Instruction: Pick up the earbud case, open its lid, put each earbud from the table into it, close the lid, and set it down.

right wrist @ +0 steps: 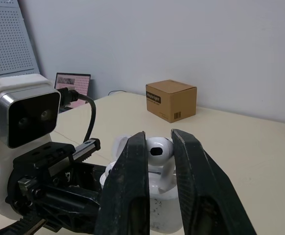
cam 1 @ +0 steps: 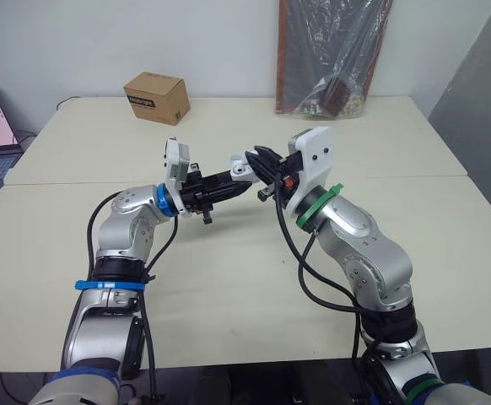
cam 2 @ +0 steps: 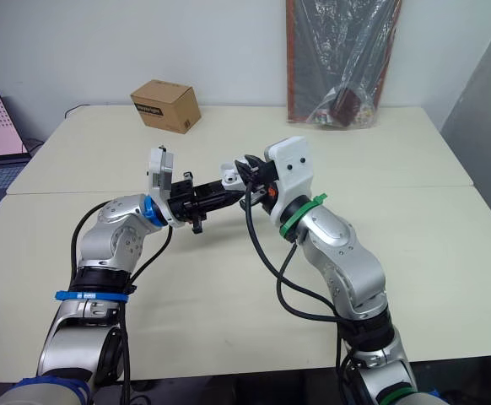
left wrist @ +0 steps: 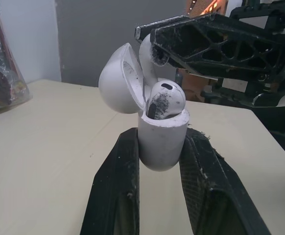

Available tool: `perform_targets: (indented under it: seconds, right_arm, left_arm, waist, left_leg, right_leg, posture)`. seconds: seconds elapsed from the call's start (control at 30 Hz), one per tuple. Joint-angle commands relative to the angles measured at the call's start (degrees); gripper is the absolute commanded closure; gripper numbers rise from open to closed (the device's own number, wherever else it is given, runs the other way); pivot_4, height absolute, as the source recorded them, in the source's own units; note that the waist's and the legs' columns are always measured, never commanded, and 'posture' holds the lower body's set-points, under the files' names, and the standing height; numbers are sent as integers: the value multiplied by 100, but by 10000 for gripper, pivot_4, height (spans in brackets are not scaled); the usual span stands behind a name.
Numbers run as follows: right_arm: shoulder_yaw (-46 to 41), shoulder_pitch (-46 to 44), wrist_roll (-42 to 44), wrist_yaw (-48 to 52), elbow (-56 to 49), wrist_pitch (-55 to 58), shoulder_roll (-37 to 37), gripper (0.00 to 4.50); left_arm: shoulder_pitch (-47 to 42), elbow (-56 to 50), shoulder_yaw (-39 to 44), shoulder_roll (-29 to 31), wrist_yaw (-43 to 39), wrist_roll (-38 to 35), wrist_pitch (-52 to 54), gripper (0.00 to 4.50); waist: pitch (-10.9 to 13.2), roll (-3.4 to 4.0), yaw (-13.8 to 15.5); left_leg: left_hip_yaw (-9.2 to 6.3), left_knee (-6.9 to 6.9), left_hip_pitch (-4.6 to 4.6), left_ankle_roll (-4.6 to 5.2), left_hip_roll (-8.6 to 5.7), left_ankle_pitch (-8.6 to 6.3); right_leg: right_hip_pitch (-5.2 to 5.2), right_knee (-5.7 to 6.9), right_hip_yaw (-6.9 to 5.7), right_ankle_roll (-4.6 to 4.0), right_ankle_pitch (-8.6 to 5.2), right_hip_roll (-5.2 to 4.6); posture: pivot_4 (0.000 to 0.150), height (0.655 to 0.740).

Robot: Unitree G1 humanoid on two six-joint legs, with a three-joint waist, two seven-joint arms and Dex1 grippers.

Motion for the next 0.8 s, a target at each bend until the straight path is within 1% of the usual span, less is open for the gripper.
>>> perform_targets:
  seconds: [0.03,0.47,0.8]
  right_arm:
    - [78,-58,-162,-7,-90,-132,-45,41590]
    - [490,-87,-819,81,-162,-446,-391,41590]
    - [513,22,-933,230,-130,-687,-403,41590]
  left_arm:
    - [-68,-251,130,23,14,-174,40,37436]
    - [-62,-526,182,-49,154,-344,231,37436]
    - [17,-660,182,-36,200,-380,286,37436]
  waist:
    - [0,0,0]
    - [0,0,1]
    - [0,0,2]
  left_leg:
    - [0,0,0,0,0,0]
    - [0,0,-1,0,0,0]
    - [0,0,0,0,0,0]
  right_leg:
    - [0,0,0,0,0,0]
    - [0,0,0,0,0,0]
    - [0,0,0,0,0,0]
  posture:
    - [1500,7400]
    - [1500,7400]
    - [1500,7400]
